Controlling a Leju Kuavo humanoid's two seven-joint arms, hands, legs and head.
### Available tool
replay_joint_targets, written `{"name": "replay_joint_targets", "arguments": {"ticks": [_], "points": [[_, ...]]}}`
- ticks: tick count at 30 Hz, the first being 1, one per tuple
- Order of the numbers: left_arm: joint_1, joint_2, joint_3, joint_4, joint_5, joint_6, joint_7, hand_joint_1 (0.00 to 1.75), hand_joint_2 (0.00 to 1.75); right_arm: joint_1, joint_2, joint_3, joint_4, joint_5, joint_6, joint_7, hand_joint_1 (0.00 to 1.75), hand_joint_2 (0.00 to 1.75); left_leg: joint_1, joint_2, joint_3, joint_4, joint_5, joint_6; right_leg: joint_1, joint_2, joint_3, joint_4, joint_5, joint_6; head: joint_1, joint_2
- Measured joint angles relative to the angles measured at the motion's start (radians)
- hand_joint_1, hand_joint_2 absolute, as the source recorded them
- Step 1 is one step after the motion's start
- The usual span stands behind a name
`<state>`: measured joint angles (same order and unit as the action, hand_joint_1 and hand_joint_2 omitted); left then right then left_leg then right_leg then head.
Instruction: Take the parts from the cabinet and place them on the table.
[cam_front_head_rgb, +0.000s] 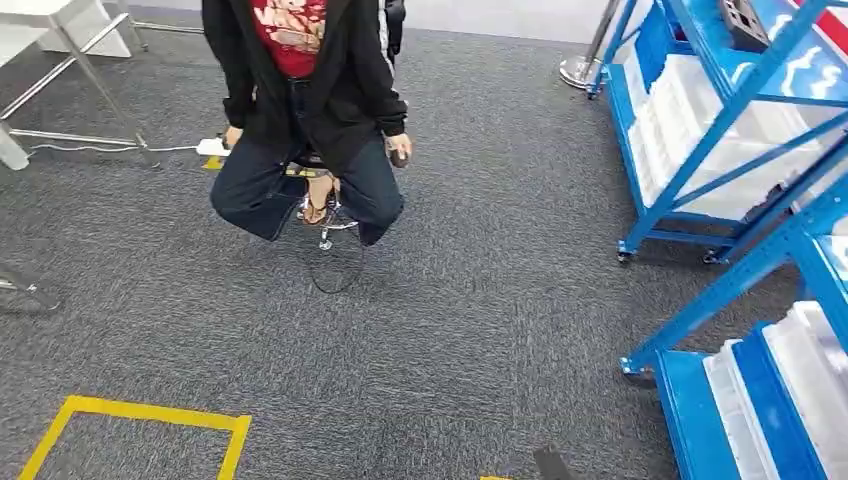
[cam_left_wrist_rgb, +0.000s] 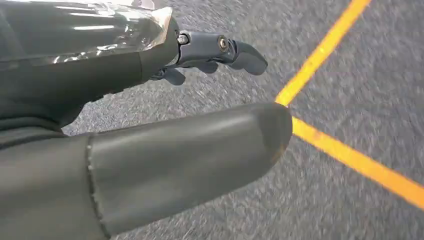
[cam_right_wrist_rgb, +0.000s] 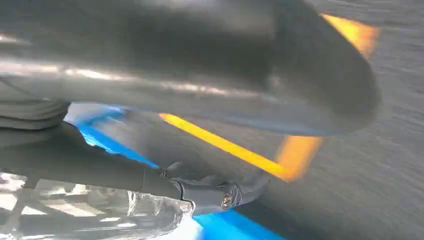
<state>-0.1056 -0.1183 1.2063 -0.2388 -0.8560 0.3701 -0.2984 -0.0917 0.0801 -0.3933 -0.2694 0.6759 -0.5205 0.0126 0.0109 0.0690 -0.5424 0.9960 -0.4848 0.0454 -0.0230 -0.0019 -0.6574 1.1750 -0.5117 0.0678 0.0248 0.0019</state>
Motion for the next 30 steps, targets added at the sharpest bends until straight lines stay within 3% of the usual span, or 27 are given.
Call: {"name": "replay_joint_targets", "arguments": {"ticks": [1, 2, 3, 4, 6, 7, 8, 9, 11, 12, 13, 14, 15, 16, 17, 18, 21, 22, 23, 24, 25, 27, 28, 29, 30], "points": [[0.0, 0.0, -0.001, 0.0, -0.006, -0.004, 0.004, 0.0, 0.0, 0.01, 0.0, 0.0, 0.011, 0.003, 0.029, 0.06, 0.0, 0.0, 0.0, 0.008, 0.003, 0.0, -0.001, -0.002, 0.0, -0.031, 0.065, -0.107, 0.026, 0.005, 0.0, 0.0], [-0.001, 0.002, -0.002, 0.0, -0.013, -0.007, 0.01, 0.0, 0.0, 0.02, 0.002, 0.0, 0.019, 0.005, 0.044, 0.102, 0.0, 0.0, -0.004, 0.016, 0.008, 0.001, -0.004, -0.008, 0.001, -0.082, 0.104, -0.179, 0.032, -0.004, 0.0, 0.0], [0.0, 0.004, -0.006, 0.0, -0.025, -0.012, 0.022, 0.0, 0.0, 0.023, 0.01, -0.004, 0.026, -0.025, 0.059, 0.146, 0.0, 0.0, -0.01, 0.026, 0.008, 0.003, -0.01, -0.017, 0.016, -0.081, 0.107, -0.178, 0.041, -0.011, 0.0, 0.0], [-0.003, 0.007, -0.012, 0.0, -0.034, -0.012, 0.031, 0.0, 0.0, 0.028, 0.016, -0.013, 0.029, -0.051, 0.064, 0.169, 0.0, 0.0, -0.01, 0.033, 0.013, 0.003, -0.011, -0.024, 0.011, -0.064, 0.097, -0.175, 0.043, -0.022, -0.004, 0.0], [-0.014, 0.006, -0.02, 0.001, -0.041, -0.013, 0.045, 0.0, 0.0, 0.041, 0.02, -0.033, 0.039, -0.073, 0.072, 0.193, 0.0, 0.0, -0.005, 0.055, 0.023, -0.003, -0.012, -0.034, 0.019, -0.045, 0.092, -0.176, 0.042, -0.034, -0.003, 0.0], [-0.017, 0.005, -0.025, 0.001, -0.046, -0.013, 0.051, 0.0, 0.0, 0.044, 0.024, -0.038, 0.044, -0.074, 0.075, 0.201, 0.0, 0.0, 0.001, 0.048, 0.022, 0.002, -0.018, -0.044, 0.002, -0.032, 0.109, -0.183, 0.05, -0.046, -0.001, 0.0], [-0.019, 0.007, -0.027, 0.002, -0.05, -0.013, 0.054, 0.0, 0.0, 0.047, 0.027, -0.041, 0.047, -0.073, 0.076, 0.206, 0.0, 0.0, 0.004, -0.008, 0.016, 0.025, -0.038, -0.049, -0.003, -0.021, 0.105, -0.184, 0.052, -0.05, -0.004, 0.0], [-0.018, 0.005, -0.029, 0.002, -0.053, -0.015, 0.056, 0.0, 0.0, 0.046, 0.028, -0.045, 0.047, -0.069, 0.078, 0.205, 0.0, 0.0, 0.006, -0.045, -0.008, 0.081, -0.082, -0.049, -0.002, -0.011, 0.103, -0.183, 0.056, -0.064, -0.005, 0.0], [-0.013, 0.003, -0.036, 0.006, -0.063, -0.015, 0.069, 0.0, 0.0, 0.043, 0.034, -0.047, 0.049, -0.05, 0.08, 0.193, 0.0, 0.0, 0.006, -0.068, -0.08, 0.238, -0.163, -0.05, 0.004, 0.014, 0.1, -0.183, 0.057, -0.069, -0.006, 0.0], [-0.01, 0.003, -0.042, 0.007, -0.075, -0.012, 0.08, 0.0, 0.0, 0.044, 0.035, -0.046, 0.05, -0.032, 0.077, 0.184, 0.0, 0.0, 0.006, -0.071, -0.113, 0.301, -0.182, -0.05, 0.007, 0.028, 0.099, -0.182, 0.057, -0.069, -0.006, 0.0], [-0.007, 0.002, -0.047, 0.009, -0.091, -0.007, 0.095, 0.0, 0.0, 0.046, 0.035, -0.043, 0.052, -0.002, 0.068, 0.181, 0.0, 0.0, 0.006, -0.071, -0.122, 0.314, -0.172, -0.049, 0.008, 0.042, 0.1, -0.182, 0.058, -0.069, -0.005, 0.0], [-0.003, 0.0, -0.054, 0.01, -0.104, 0.0, 0.108, 0.0, 0.0, 0.048, 0.035, -0.035, 0.055, 0.024, 0.058, 0.182, 0.0, 0.0, 0.007, -0.072, -0.109, 0.279, -0.139, -0.048, 0.009, 0.056, 0.102, -0.18, 0.057, -0.069, -0.006, 0.0], [0.0, -0.002, -0.06, 0.01, -0.107, 0.007, 0.116, 0.0, 0.0, 0.047, 0.035, -0.027, 0.057, 0.034, 0.05, 0.187, 0.0, 0.0, 0.009, -0.074, -0.077, 0.211, -0.092, -0.047, 0.009, 0.071, 0.102, -0.178, 0.057, -0.069, -0.005, 0.0], [0.001, -0.004, -0.064, 0.011, -0.107, 0.012, 0.121, 0.0, 0.0, 0.045, 0.035, -0.026, 0.057, 0.031, 0.046, 0.189, 0.0, 0.0, 0.013, -0.088, -0.034, 0.121, -0.044, -0.046, 0.008, 0.085, 0.102, -0.174, 0.057, -0.068, -0.006, 0.0], [0.002, -0.005, -0.067, 0.011, -0.107, 0.017, 0.126, 0.0, 0.0, 0.044, 0.037, -0.026, 0.057, 0.025, 0.039, 0.19, 0.0, 0.0, 0.021, -0.135, 0.004, 0.037, -0.018, -0.045, 0.007, 0.097, 0.099, -0.169, 0.056, -0.066, -0.006, 0.0], [0.002, -0.008, -0.068, 0.013, -0.107, 0.022, 0.129, 0.0, 0.0, 0.041, 0.038, -0.026, 0.057, 0.024, 0.032, 0.191, 0.0, 0.0, 0.015, -0.15, 0.008, 0.028, -0.029, -0.046, 0.017, 0.103, 0.092, -0.162, 0.053, -0.057, -0.006, 0.0], [0.002, -0.018, -0.071, 0.014, -0.107, 0.044, 0.134, 0.0, 0.0, 0.044, 0.039, -0.026, 0.058, 0.032, 0.01, 0.192, 0.0, 0.0, -0.001, -0.117, 0.004, 0.028, -0.021, -0.026, 0.009, 0.132, 0.078, -0.172, 0.066, -0.033, -0.005, 0.0], [0.002, -0.022, -0.072, 0.014, -0.107, 0.05, 0.134, 0.0, 0.0, 0.045, 0.039, -0.026, 0.059, 0.035, 0.003, 0.19, 0.0, 0.0, 0.002, -0.108, 0.007, 0.019, -0.015, -0.017, 0.012, 0.14, 0.069, -0.172, 0.067, -0.027, -0.005, 0.0], [0.001, -0.026, -0.072, 0.014, -0.106, 0.056, 0.134, 0.0, 0.0, 0.045, 0.039, -0.026, 0.059, 0.035, -0.006, 0.185, 0.0, 0.0, 0.004, -0.088, 0.01, 0.006, -0.005, -0.004, 0.008, 0.111, 0.067, -0.155, 0.059, -0.026, -0.005, 0.0], [0.001, -0.029, -0.072, 0.014, -0.105, 0.064, 0.134, 0.0, 0.0, 0.043, 0.039, -0.026, 0.059, 0.037, -0.014, 0.182, 0.0, 0.0, 0.004, -0.08, 0.009, 0.002, -0.003, 0.006, 0.015, 0.057, 0.039, -0.105, 0.026, -0.034, -0.001, 0.0], [0.003, -0.032, -0.072, 0.014, -0.103, 0.068, 0.134, 0.0, 0.0, 0.041, 0.04, -0.026, 0.059, 0.037, -0.015, 0.179, 0.0, 0.0, 0.002, -0.063, 0.007, 0.002, -0.002, 0.008, 0.013, 0.031, -0.002, -0.028, -0.013, -0.039, 0.002, 0.0], [0.006, -0.037, -0.072, 0.014, -0.096, 0.077, 0.134, 0.0, 0.0, 0.04, 0.04, -0.026, 0.059, 0.039, -0.018, 0.167, 0.0, 0.0, -0.002, -0.036, 0.004, 0.002, -0.003, 0.008, 0.011, 0.018, -0.071, 0.117, -0.069, -0.038, 0.001, 0.0], [0.007, -0.04, -0.072, 0.014, -0.093, 0.082, 0.134, 0.0, 0.0, 0.041, 0.04, -0.026, 0.059, 0.037, -0.018, 0.156, 0.0, 0.0, -0.003, -0.019, 0.003, 0.002, -0.003, 0.008, 0.009, 0.015, -0.088, 0.158, -0.077, -0.03, 0.001, 0.0], [0.007, -0.043, -0.072, 0.014, -0.089, 0.082, 0.134, 0.0, 0.0, 0.042, 0.039, -0.026, 0.059, 0.035, -0.016, 0.152, 0.0, 0.0, -0.003, -0.007, 0.003, 0.002, -0.003, 0.007, 0.008, 0.013, -0.072, 0.133, -0.064, -0.021, 0.001, 0.0], [0.006, -0.045, -0.072, 0.014, -0.087, 0.082, 0.134, 0.0, 0.0, 0.043, 0.039, -0.026, 0.06, 0.034, -0.014, 0.145, 0.0, 0.0, -0.003, 0.005, 0.004, 0.002, -0.004, 0.007, 0.006, 0.007, -0.029, 0.06, -0.036, -0.009, 0.002, 0.0]]}}
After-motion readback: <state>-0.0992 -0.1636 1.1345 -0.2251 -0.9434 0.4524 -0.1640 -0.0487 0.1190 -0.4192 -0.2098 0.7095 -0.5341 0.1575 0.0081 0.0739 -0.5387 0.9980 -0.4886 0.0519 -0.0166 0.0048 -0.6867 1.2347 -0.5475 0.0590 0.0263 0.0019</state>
